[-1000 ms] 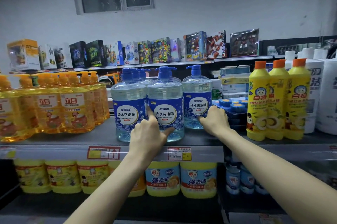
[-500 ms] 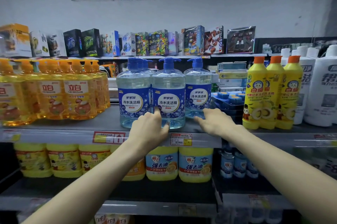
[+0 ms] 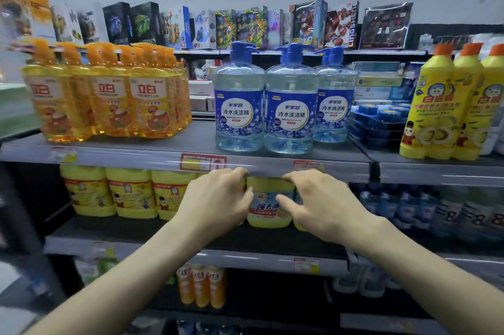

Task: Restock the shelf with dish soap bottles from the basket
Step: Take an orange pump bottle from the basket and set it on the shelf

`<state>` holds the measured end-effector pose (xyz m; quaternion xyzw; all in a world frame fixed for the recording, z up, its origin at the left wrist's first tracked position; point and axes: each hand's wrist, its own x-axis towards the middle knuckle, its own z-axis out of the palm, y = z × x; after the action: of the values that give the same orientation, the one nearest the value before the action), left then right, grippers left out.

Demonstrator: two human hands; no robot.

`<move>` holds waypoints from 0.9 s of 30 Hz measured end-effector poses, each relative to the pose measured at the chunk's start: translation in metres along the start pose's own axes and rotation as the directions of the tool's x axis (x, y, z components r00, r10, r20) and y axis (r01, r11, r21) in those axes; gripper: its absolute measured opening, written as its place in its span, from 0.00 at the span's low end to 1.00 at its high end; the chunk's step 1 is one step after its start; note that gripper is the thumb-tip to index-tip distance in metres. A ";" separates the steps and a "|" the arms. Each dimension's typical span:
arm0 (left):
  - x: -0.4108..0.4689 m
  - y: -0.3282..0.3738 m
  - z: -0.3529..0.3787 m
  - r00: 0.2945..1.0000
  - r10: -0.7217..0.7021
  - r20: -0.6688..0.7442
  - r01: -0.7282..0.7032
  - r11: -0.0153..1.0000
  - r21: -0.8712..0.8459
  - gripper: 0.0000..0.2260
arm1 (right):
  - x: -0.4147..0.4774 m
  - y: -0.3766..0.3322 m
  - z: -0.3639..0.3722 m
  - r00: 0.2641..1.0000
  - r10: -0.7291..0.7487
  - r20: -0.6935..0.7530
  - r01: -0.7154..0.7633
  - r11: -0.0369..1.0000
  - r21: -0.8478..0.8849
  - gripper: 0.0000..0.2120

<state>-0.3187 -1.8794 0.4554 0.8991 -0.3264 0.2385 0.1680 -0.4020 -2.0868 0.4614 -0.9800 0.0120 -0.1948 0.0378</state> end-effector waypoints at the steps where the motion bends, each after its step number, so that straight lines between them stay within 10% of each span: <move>1: -0.009 -0.014 0.002 0.999 -0.025 0.023 0.024 1.000 0.009 0.20 | 0.001 -0.012 0.010 1.000 -0.010 0.025 0.010 1.000 -0.005 0.24; 27: -0.111 -0.312 0.058 0.711 -0.646 0.278 0.581 0.762 0.286 0.12 | 0.122 -0.225 0.243 0.886 -0.089 0.455 0.009 0.985 0.175 0.16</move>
<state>-0.1670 -1.6214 0.3017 0.9951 -0.0103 0.0278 0.0945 -0.1941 -1.8502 0.3015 -0.9915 -0.0385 0.0424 0.1172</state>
